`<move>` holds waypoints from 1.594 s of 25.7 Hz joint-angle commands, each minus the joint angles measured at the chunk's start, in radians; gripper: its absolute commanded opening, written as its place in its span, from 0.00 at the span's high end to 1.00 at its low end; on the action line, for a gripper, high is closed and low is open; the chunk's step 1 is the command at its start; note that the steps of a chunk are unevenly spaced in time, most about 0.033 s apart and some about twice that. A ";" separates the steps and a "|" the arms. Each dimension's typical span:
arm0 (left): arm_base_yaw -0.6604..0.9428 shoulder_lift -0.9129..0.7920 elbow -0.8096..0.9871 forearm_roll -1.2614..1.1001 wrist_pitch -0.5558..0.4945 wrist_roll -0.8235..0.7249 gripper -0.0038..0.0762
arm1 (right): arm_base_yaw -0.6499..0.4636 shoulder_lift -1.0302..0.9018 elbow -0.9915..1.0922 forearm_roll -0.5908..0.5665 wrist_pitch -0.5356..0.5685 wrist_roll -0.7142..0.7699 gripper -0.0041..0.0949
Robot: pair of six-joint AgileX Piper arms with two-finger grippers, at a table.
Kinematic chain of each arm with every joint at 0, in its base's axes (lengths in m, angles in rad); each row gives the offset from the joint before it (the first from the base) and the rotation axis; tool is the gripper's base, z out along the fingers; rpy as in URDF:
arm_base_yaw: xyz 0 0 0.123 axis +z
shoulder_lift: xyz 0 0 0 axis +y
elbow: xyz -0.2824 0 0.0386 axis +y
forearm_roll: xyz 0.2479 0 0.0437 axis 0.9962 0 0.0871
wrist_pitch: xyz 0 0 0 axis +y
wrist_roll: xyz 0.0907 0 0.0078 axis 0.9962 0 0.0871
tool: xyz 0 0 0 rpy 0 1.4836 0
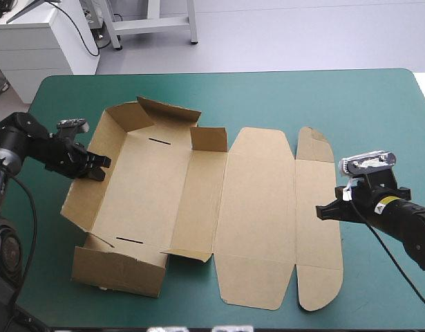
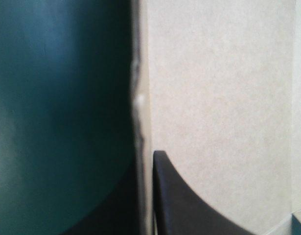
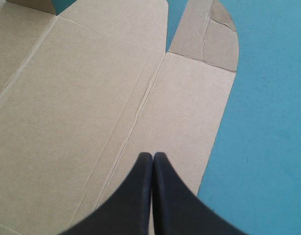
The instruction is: Fold the box
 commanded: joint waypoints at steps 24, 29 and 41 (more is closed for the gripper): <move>-0.892 0.130 -0.444 1.039 -0.330 0.123 0.96 | -0.005 -0.013 -0.026 0.001 -0.052 0.065 0.98; -0.960 0.130 -0.444 1.061 -0.328 0.086 0.96 | -0.005 -0.013 -0.028 -0.022 -0.059 0.107 0.98; -1.100 0.128 -0.442 1.228 -0.301 -0.034 0.96 | -0.005 -0.012 -0.030 -0.067 -0.057 0.153 0.98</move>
